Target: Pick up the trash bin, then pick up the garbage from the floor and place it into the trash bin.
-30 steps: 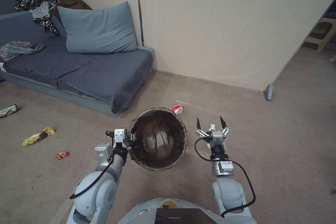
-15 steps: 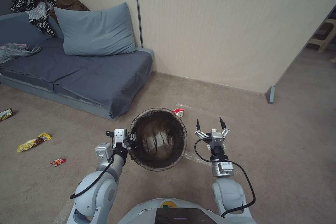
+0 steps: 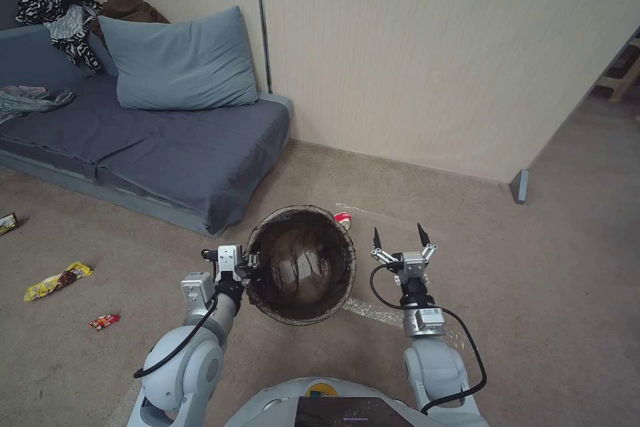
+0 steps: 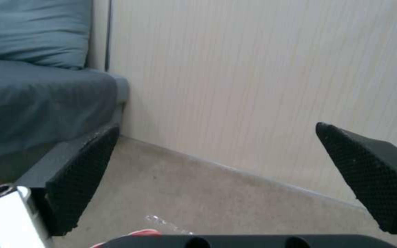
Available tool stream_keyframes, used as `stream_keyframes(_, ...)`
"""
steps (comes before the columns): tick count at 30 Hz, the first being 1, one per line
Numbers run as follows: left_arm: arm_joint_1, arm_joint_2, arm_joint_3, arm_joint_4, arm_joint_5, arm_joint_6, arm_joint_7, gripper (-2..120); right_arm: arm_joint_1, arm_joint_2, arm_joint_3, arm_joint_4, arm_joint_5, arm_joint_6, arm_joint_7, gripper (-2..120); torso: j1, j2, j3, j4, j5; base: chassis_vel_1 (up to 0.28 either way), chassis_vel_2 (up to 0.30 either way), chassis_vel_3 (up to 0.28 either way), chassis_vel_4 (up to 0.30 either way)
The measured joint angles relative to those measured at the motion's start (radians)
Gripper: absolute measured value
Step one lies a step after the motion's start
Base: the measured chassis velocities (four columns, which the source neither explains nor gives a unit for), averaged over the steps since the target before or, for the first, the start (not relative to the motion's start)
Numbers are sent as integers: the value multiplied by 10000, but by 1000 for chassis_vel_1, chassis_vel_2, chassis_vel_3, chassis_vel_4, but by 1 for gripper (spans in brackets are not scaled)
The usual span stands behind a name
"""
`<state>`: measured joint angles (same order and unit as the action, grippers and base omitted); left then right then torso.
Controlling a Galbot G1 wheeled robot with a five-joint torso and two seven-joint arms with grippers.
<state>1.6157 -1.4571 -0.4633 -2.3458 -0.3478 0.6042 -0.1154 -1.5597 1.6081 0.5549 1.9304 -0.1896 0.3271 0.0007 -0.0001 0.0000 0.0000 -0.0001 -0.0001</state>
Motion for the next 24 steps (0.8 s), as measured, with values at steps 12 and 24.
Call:
stream_keyframes(12,-21,38,-143,-35,-55,0,5,2,442,0,80,-269,45,122,187,100,1,0,1,3,0,-31,25,28,-32)
stream_keyframes(24,10,72,-207,-111,-84,2,14,2,994,1,115,-522,38,-243,488,100,0,0,0,1,0,0,0,0,0)
